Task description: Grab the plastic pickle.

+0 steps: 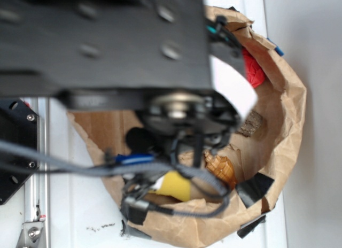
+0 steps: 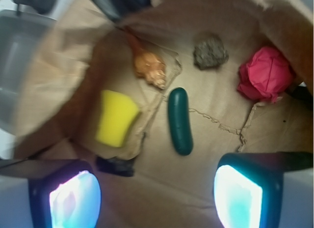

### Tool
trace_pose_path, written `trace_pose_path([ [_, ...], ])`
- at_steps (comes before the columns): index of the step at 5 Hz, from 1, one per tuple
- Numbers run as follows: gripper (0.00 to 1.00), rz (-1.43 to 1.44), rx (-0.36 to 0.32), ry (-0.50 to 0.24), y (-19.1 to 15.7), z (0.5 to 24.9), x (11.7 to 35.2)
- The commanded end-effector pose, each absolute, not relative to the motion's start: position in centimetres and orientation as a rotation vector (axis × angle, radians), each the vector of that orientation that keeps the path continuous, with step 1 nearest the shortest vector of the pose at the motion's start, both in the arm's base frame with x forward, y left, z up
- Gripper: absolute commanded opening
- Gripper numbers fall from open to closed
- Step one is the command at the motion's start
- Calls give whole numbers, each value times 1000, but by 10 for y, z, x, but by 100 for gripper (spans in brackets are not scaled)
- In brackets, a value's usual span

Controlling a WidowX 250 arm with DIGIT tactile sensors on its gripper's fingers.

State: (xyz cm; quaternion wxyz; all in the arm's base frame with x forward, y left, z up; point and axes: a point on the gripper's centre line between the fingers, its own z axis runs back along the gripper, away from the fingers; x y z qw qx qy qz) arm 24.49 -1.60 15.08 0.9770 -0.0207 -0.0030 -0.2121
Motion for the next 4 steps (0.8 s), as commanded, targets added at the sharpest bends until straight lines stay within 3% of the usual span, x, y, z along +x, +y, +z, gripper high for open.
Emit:
trace_pose_path([
  [1, 100, -484, -33, -53, 5, 109, 274],
  [2, 100, -523, -80, -76, 13, 88, 282],
  [4, 100, -654, -90, -73, -5, 46, 270],
])
